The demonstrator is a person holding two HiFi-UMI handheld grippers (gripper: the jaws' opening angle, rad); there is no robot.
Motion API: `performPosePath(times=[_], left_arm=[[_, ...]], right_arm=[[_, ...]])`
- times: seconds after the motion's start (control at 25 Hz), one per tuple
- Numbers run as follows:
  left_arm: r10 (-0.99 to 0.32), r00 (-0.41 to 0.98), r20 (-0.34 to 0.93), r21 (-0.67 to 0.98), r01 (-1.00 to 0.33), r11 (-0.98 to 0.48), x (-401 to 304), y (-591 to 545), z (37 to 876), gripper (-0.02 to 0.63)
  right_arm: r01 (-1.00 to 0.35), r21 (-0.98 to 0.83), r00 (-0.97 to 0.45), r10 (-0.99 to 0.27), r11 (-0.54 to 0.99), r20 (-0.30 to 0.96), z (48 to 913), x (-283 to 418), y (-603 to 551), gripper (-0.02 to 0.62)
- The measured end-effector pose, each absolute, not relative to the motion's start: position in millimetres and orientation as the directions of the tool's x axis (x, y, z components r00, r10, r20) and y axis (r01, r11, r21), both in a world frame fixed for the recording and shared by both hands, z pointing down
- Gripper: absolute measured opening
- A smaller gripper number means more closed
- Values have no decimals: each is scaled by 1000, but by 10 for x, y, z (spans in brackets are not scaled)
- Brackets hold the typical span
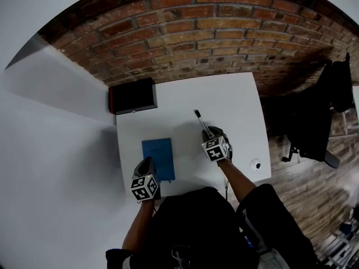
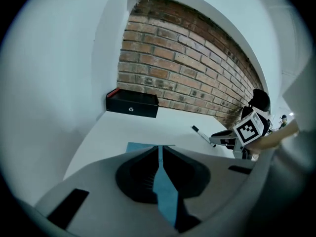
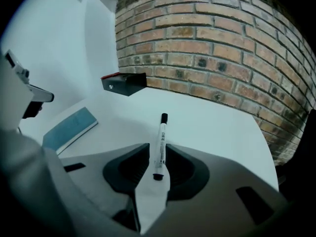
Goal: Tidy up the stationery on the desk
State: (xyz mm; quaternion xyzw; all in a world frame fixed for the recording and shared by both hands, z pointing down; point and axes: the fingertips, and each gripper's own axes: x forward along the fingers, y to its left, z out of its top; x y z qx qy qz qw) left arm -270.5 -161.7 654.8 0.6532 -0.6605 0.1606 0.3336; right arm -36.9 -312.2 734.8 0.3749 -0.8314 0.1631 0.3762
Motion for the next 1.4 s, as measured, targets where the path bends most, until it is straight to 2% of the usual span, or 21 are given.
performPosePath(times=[0.32, 0.84, 1.4], left_arm=[[-732, 9, 681, 195, -966, 169, -2865, -1409, 6656, 39], [-714, -21, 699, 177, -963, 201, -2773, -1286, 6687, 39], [-730, 57, 681, 187, -977, 99, -2781, -1358, 6655, 39]], right_arm=[[-769, 26, -389, -501, 638, 773, 7483, -301, -3170, 91], [-768, -37, -417, -455, 640, 787, 7558, -325, -3157, 83], [-849, -181, -453, -505, 497, 735, 7316, -329, -3068, 81]])
